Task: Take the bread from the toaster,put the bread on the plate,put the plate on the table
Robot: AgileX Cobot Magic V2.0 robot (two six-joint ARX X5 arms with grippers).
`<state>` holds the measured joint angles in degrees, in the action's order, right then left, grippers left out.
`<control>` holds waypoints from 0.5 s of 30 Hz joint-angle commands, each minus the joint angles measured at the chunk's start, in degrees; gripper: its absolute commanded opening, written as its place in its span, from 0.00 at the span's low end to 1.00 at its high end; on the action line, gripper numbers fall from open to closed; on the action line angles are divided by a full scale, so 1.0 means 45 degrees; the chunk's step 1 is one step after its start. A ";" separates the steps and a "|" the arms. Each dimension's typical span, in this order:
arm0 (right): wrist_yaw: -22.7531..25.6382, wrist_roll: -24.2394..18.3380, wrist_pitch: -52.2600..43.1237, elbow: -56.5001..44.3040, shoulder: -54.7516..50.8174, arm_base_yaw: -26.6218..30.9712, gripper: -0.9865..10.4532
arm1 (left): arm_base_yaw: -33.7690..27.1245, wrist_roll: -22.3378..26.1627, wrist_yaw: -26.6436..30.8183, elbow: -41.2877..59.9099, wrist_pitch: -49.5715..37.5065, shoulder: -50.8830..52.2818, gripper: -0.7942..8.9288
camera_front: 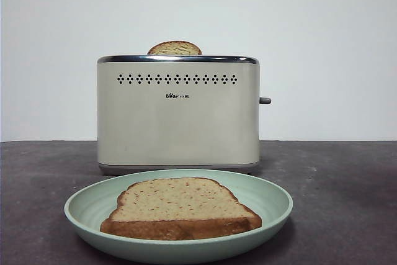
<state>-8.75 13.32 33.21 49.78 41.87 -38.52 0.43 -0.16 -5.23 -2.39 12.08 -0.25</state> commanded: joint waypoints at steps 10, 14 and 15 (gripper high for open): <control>0.0053 -0.0058 -0.0131 0.0238 0.0049 -0.0078 0.09 | -0.0019 -0.0126 -0.0039 0.0073 0.0559 0.0015 0.09; 0.0277 -0.0466 -0.0146 0.0238 0.0000 0.0073 0.09 | -0.0024 -0.0126 -0.0039 0.0073 0.0559 0.0015 0.09; 0.0515 -0.0554 -0.0126 0.0238 -0.0165 0.0272 0.09 | -0.0019 -0.0126 -0.0039 0.0073 0.0563 0.0015 0.09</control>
<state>-7.31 12.27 33.21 49.78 41.50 -37.52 0.43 -0.19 -5.23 -2.39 12.08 -0.25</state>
